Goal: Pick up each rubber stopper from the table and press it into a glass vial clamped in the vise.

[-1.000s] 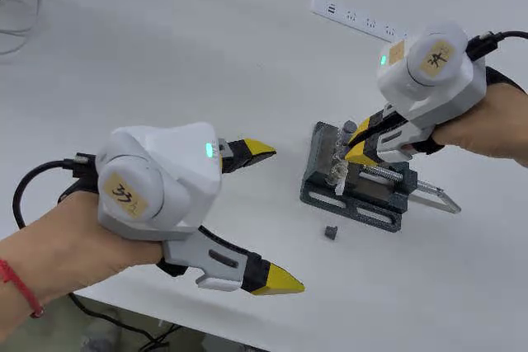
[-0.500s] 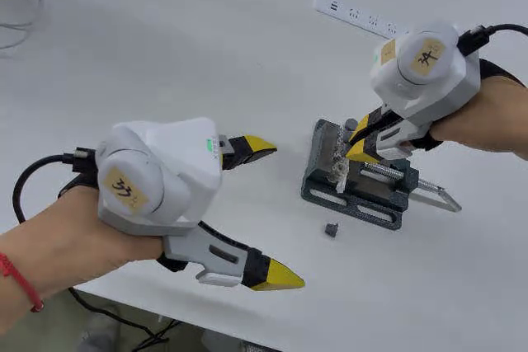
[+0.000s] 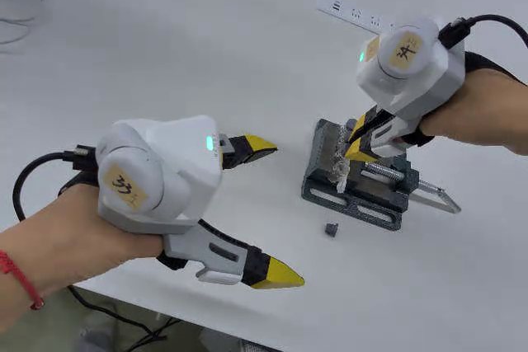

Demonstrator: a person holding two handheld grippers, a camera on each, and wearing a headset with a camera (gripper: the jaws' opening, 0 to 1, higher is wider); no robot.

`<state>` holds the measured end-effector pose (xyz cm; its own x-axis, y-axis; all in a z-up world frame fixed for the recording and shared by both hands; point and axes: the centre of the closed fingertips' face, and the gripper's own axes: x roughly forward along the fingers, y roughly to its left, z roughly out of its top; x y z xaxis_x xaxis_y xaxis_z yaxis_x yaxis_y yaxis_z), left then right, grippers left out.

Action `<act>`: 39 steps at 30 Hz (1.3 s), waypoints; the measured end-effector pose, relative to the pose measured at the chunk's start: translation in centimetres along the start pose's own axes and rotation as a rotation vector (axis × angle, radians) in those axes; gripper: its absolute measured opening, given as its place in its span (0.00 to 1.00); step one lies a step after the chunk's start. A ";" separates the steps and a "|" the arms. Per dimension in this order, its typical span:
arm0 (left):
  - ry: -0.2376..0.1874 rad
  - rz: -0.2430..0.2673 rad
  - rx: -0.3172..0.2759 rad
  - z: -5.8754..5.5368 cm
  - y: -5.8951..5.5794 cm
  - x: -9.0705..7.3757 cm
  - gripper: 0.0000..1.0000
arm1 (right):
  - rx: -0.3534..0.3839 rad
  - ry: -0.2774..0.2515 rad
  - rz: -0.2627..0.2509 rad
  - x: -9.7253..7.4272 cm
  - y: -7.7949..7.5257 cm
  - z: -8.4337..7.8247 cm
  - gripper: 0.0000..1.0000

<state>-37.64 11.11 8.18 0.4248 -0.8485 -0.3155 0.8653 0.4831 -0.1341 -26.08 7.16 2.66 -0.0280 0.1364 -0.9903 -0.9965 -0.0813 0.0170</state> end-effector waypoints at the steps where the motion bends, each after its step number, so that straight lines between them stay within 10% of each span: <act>1: -0.001 -0.001 0.000 0.0 0.0 0.0 0.89 | 0.001 0.002 0.001 0.0 0.0 0.0 0.05; 20: -0.005 -0.008 0.002 0.5 -0.2 0.4 0.88 | -0.052 0.085 -0.010 0.4 -0.1 0.1 0.03; 39: -0.004 -0.001 0.001 0.5 -0.1 0.0 0.87 | -0.043 -0.039 -0.011 -0.1 0.2 -0.2 0.07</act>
<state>-37.60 10.91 8.69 0.4250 -0.8500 -0.3113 0.8659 0.4819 -0.1338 -26.22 6.92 2.70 -0.0206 0.1760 -0.9842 -0.9925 -0.1221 -0.0010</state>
